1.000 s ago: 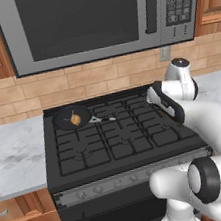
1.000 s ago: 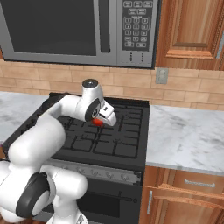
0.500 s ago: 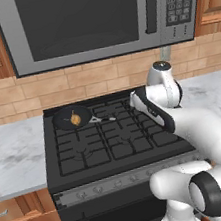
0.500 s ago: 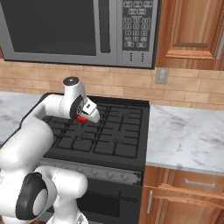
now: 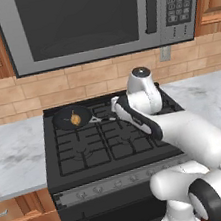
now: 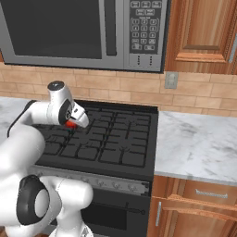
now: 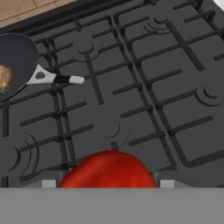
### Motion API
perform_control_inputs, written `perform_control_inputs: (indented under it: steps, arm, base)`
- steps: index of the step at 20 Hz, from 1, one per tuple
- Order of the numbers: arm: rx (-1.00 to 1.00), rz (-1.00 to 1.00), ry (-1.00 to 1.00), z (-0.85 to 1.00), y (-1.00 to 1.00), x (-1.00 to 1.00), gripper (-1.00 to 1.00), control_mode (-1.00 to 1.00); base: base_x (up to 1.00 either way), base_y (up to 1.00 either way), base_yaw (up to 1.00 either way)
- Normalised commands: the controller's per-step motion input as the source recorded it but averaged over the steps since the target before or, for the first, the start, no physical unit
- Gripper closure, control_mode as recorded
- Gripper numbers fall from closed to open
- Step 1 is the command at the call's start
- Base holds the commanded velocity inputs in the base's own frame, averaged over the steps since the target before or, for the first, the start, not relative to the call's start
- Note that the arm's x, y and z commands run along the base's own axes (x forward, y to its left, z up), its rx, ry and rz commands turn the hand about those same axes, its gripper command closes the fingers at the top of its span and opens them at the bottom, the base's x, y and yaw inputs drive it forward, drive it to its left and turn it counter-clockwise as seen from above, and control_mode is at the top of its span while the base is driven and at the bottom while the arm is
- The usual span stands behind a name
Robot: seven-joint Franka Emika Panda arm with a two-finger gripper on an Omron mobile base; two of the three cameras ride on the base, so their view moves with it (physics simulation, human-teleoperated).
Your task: Place the pan on the rear left burner on the stove. Then place the tomato and the onion in the pan and turn on the rear left burner.
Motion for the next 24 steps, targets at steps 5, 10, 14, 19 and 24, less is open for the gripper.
perform_control_inputs:
  steps: [5,10,14,19,24]
  arm:
    - [0.00,0.06,-0.01,0.00,0.55,0.26,1.00,-1.00]
    - [0.00,0.06,0.00,0.00,0.45,0.37,1.00,-1.00]
    - [0.00,0.05,-0.03,0.00,0.42,0.39,1.00,-1.00]
    - [0.00,0.04,-0.05,0.00,0.37,0.36,1.00,-1.00]
    - [0.00,0.02,-0.06,0.00,0.32,0.35,1.00,-1.00]
  base:
    - [0.00,0.00,0.00]
    - [0.00,0.00,0.00]
    - [0.00,0.00,0.00]
    - [0.00,0.00,0.00]
    - [0.00,0.00,0.00]
